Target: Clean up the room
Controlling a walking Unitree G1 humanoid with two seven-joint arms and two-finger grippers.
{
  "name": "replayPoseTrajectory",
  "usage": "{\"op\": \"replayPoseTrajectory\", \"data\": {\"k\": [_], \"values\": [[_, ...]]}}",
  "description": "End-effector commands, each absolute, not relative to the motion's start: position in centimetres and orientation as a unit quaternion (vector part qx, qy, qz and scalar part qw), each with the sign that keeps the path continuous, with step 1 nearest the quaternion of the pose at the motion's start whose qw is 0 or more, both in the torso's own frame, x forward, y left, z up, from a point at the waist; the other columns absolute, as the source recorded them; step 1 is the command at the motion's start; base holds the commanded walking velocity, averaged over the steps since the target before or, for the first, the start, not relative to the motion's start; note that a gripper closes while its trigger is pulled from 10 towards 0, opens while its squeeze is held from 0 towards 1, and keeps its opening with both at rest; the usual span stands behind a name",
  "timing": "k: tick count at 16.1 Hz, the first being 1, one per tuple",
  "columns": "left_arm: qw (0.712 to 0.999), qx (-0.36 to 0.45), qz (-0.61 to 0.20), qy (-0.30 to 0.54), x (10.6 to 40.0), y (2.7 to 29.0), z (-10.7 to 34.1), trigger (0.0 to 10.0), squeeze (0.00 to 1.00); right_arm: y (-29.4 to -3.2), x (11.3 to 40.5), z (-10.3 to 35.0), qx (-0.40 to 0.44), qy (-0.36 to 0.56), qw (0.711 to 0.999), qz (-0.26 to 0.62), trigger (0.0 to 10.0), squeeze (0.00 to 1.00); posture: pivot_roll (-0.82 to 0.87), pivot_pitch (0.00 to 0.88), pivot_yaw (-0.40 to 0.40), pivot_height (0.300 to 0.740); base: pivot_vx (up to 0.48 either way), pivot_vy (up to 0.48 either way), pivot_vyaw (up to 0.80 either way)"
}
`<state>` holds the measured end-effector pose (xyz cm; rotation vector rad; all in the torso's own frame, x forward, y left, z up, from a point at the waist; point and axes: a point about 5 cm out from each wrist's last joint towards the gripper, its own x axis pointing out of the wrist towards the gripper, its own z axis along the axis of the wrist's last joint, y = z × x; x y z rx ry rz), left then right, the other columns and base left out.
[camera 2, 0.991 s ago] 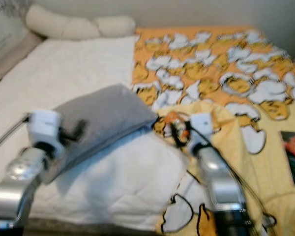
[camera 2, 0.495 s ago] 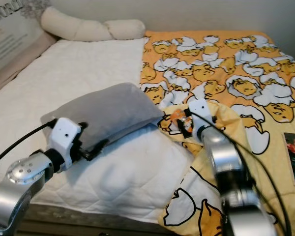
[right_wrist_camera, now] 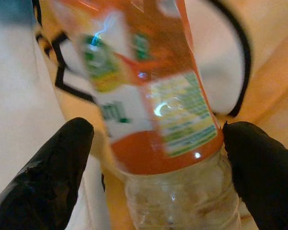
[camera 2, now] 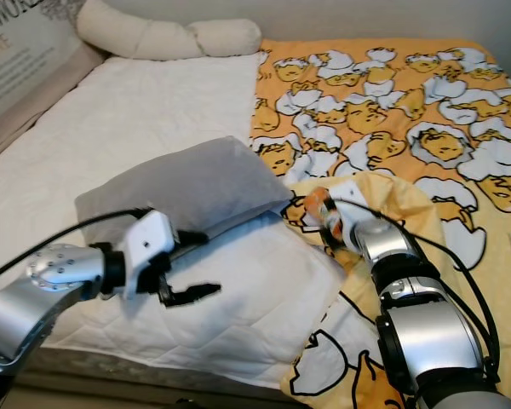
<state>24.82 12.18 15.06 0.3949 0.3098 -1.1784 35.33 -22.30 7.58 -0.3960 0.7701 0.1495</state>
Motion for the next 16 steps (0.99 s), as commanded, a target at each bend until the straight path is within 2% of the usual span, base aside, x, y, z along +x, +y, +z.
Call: {"op": "replayPoseTrajectory", "data": {"k": [1, 3, 4, 5, 6, 16], "values": [[0.796, 0.193, -0.554, 0.147, 25.0, 12.2, 15.2, 10.0, 0.0, -22.3, 35.7, 8.0, -0.203, 0.362, 0.907, 0.068, 10.0, 0.0, 0.01, 0.0, 0.103, 0.74, 0.0, 0.0, 0.0], [0.79, 0.193, -0.562, 0.15, 24.8, 12.1, 15.2, 10.0, 0.0, -22.6, 35.5, 7.8, -0.212, 0.365, 0.905, 0.06, 10.0, 0.0, 0.04, 0.008, 0.108, 0.74, 0.0, 0.0, 0.0], [0.785, 0.196, -0.567, 0.153, 24.6, 12.1, 15.2, 10.0, 0.0, -22.9, 35.5, 7.8, -0.225, 0.365, 0.902, 0.054, 8.5, 0.0, 0.05, 0.015, 0.109, 0.74, 0.0, 0.0, 0.0], [0.784, 0.196, -0.568, 0.155, 24.6, 12.2, 15.2, 10.0, 0.0, -23.0, 35.5, 7.8, -0.228, 0.365, 0.901, 0.053, 3.6, 0.0, 0.05, 0.019, 0.111, 0.74, 0.0, 0.0, 0.0], [0.783, 0.197, -0.569, 0.156, 24.6, 12.3, 15.2, 10.0, 0.0, -23.1, 35.5, 7.8, -0.229, 0.364, 0.901, 0.052, 0.1, 0.0, 0.05, 0.019, 0.111, 0.74, 0.0, 0.0, 0.0], [0.782, 0.195, -0.569, 0.162, 24.8, 12.3, 14.9, 10.0, 0.0, -24.0, 35.5, 8.3, -0.227, 0.371, 0.899, 0.046, 0.0, 0.0, 0.01, 0.0, 0.109, 0.74, 0.0, 0.0, 0.0]]}}
